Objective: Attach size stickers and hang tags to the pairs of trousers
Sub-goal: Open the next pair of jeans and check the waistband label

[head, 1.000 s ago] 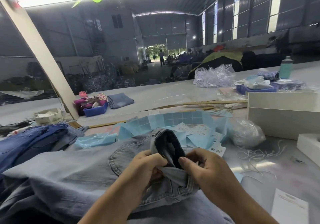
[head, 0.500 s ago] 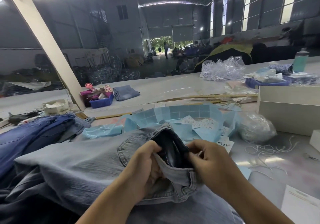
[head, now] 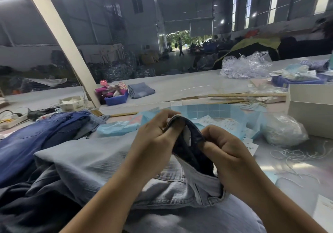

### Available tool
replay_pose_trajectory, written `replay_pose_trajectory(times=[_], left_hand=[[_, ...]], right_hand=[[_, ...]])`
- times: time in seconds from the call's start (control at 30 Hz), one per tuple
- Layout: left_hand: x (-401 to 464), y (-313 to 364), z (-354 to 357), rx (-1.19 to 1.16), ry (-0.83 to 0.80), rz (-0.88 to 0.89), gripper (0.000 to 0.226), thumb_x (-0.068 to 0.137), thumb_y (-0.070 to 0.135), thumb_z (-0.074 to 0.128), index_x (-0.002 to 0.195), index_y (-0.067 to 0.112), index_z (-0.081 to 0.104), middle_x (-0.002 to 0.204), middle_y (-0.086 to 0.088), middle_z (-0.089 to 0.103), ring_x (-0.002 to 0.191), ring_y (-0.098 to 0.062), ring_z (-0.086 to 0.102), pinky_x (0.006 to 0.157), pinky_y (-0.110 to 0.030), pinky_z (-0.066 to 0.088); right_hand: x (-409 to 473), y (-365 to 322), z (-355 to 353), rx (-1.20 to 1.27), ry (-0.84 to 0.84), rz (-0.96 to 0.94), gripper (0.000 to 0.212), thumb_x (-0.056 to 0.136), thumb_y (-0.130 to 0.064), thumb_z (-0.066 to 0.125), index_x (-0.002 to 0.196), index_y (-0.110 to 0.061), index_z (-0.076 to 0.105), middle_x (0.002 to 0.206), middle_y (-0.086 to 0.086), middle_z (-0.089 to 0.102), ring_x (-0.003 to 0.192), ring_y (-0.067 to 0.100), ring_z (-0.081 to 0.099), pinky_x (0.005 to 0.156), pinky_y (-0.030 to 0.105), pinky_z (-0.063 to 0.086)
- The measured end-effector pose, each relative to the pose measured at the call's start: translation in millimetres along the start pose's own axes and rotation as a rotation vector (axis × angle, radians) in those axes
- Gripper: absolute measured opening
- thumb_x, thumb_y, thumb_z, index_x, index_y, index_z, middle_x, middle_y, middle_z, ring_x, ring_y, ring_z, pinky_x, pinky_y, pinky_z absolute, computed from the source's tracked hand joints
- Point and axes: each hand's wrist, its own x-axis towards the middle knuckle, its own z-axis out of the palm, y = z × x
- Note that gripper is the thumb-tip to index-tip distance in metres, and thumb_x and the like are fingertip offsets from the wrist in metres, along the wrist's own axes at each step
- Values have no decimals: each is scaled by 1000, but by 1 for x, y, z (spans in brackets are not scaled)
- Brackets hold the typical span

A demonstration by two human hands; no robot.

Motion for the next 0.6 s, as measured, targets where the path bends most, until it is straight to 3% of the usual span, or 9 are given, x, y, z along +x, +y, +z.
replay_pose_trajectory(times=[0.07, 0.13, 0.23, 0.3, 0.33, 0.4, 0.47, 0.53, 0.6], left_hand=[[3, -4, -7, -200, -136, -72, 22, 86, 39, 53, 82, 25, 70, 77, 8, 69, 75, -10, 63, 67, -29, 48], [2, -15, -13, -415, -271, -253, 22, 84, 35, 62, 79, 19, 74, 82, -8, 72, 77, -21, 66, 68, -30, 52], [-6, -37, -16, -550, -321, -531, 32, 80, 32, 66, 95, 5, 74, 100, -22, 72, 94, -38, 67, 87, -44, 52], [-11, -45, -14, -540, -278, -582, 34, 87, 29, 61, 108, 3, 69, 107, -23, 71, 104, -42, 65, 98, -52, 49], [-14, -49, -12, -429, -226, -504, 26, 92, 28, 61, 109, 9, 67, 106, -18, 71, 102, -36, 66, 97, -50, 50], [-21, -54, -7, 35, 24, -221, 11, 93, 32, 61, 94, 23, 55, 94, -1, 64, 84, -15, 61, 79, -22, 49], [-29, -52, -8, 443, 278, 134, 19, 90, 26, 62, 82, 23, 44, 83, 6, 50, 72, -11, 45, 66, -16, 37], [-39, -50, -9, 515, 262, 276, 13, 86, 25, 59, 79, 19, 49, 79, 7, 47, 71, -11, 44, 62, -21, 36], [-45, -45, -16, 339, 161, 153, 18, 87, 40, 49, 74, 28, 54, 79, 12, 48, 75, -8, 49, 64, -19, 36]], right_hand=[[-1, -2, 2, 5, -37, -29, 11, 78, -22, 47, 74, -20, 58, 59, -2, 48, 55, 12, 43, 51, 33, 33], [0, -1, 8, -3, -93, -42, 12, 81, -21, 47, 74, -21, 56, 57, -6, 44, 52, 9, 39, 48, 27, 31], [6, 3, 19, -37, -190, 11, 11, 82, -26, 48, 76, -21, 55, 56, -10, 45, 50, 7, 39, 48, 22, 30], [11, 6, 24, -49, -232, 66, 13, 84, -31, 56, 79, -20, 59, 59, -10, 52, 54, 5, 46, 51, 19, 35], [14, 7, 24, -34, -241, 93, 14, 87, -31, 61, 81, -19, 61, 62, -10, 56, 56, 4, 51, 53, 18, 38], [17, 10, 24, 3, -253, 123, 12, 91, -24, 66, 82, -16, 65, 62, -9, 60, 57, 3, 55, 54, 17, 41], [17, 10, 25, 24, -273, 114, 14, 92, -21, 66, 80, -14, 65, 61, -9, 57, 56, 3, 52, 53, 17, 40], [17, 8, 27, 20, -280, 91, 18, 93, -24, 65, 78, -12, 65, 61, -1, 55, 57, 7, 49, 54, 23, 39], [19, 4, 30, 1, -284, 93, 21, 95, -25, 61, 79, -13, 67, 68, 15, 60, 61, 16, 52, 59, 36, 42]])
